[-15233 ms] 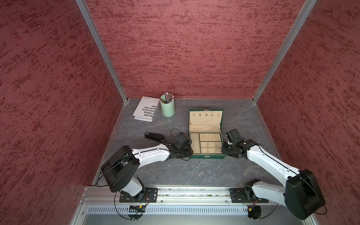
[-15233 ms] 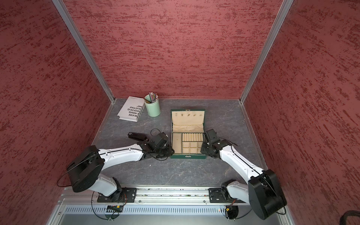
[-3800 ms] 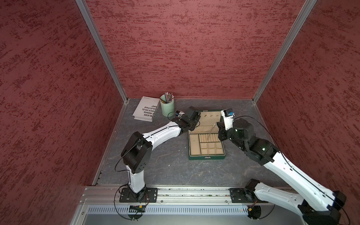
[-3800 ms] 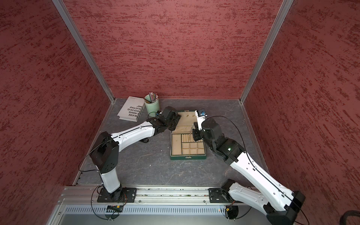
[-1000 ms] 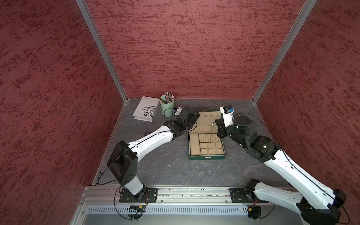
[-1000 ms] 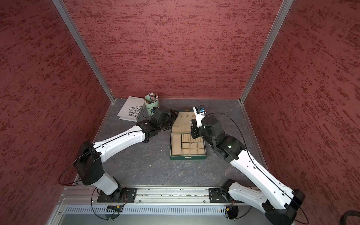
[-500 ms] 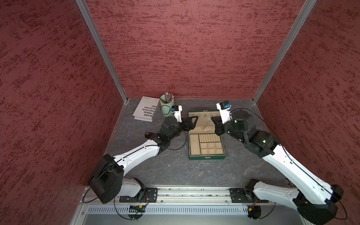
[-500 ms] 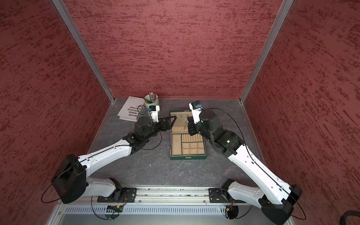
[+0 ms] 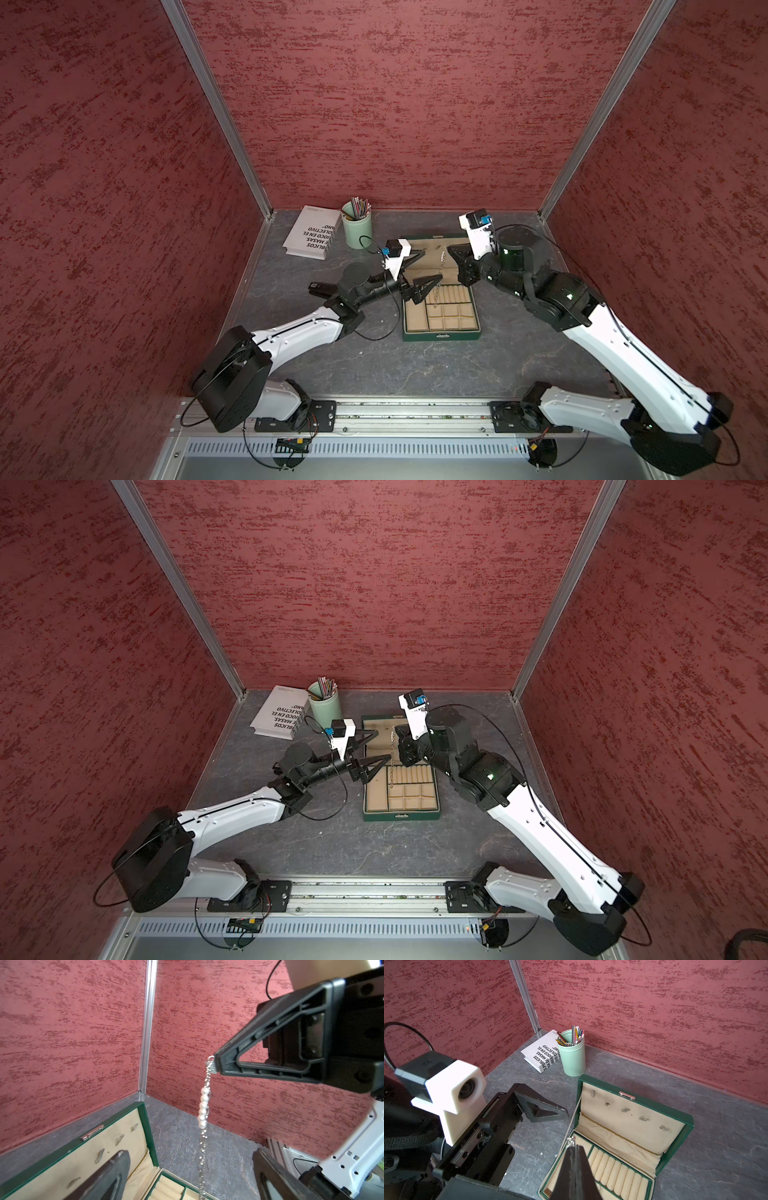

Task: Put jewelry chain into jewelry box
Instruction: Hang the necklace on the jewelry box clasp.

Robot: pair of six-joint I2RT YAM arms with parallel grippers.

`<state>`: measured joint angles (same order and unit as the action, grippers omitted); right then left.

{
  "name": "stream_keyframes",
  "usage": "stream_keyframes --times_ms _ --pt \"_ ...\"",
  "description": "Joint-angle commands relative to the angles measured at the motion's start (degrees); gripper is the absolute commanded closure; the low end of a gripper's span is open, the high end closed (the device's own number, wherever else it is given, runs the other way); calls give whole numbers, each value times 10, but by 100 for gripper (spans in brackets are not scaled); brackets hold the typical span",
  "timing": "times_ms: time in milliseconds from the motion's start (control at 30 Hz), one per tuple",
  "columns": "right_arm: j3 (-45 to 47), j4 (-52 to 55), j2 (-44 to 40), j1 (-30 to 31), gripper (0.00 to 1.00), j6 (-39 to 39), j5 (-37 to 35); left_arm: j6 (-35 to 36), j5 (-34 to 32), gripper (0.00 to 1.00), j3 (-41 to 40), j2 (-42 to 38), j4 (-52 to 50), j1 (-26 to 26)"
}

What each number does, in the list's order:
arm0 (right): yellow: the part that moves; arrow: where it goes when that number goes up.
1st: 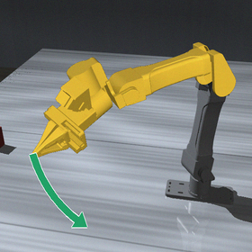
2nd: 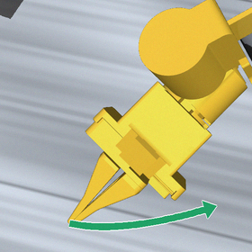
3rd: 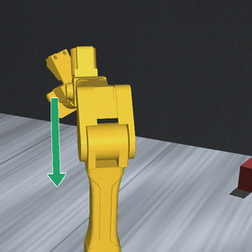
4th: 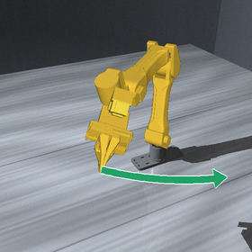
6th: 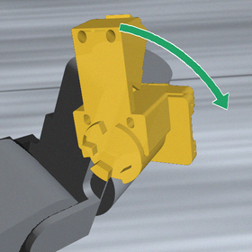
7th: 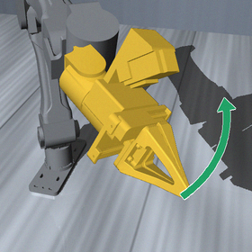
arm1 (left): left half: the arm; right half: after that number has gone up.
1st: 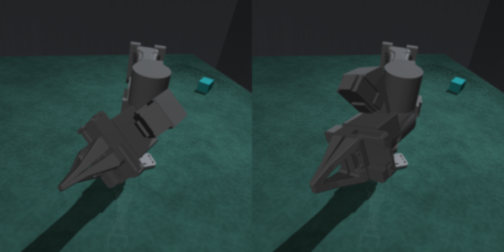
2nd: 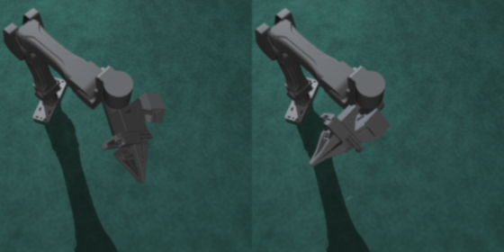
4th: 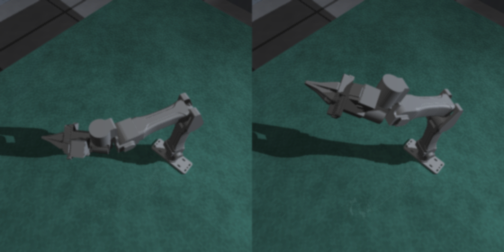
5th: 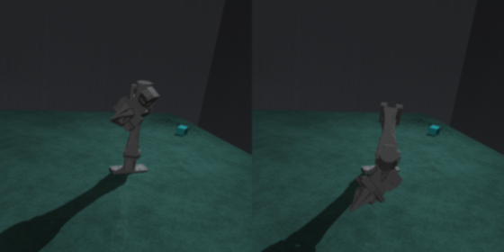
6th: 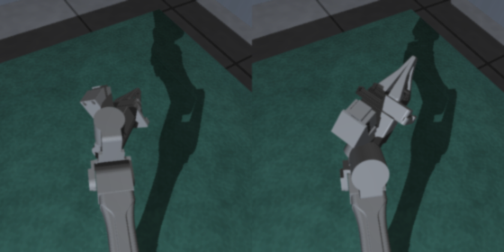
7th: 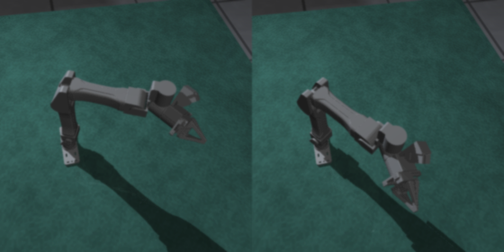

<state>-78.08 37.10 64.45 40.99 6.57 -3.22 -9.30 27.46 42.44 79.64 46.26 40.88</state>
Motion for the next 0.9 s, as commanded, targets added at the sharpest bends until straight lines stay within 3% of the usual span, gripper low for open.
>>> stream_keyframes --times_ms 0,500,867 --pt "-15 9 -10 -5 100 -2 23 40 59 8 18 20 19 4" --pt "-14 7 -20 -5 100 -4 30 23 71 29 33 83 66 -3" --pt "-12 3 -25 -5 100 -5 29 9 90 60 36 102 84 -5"
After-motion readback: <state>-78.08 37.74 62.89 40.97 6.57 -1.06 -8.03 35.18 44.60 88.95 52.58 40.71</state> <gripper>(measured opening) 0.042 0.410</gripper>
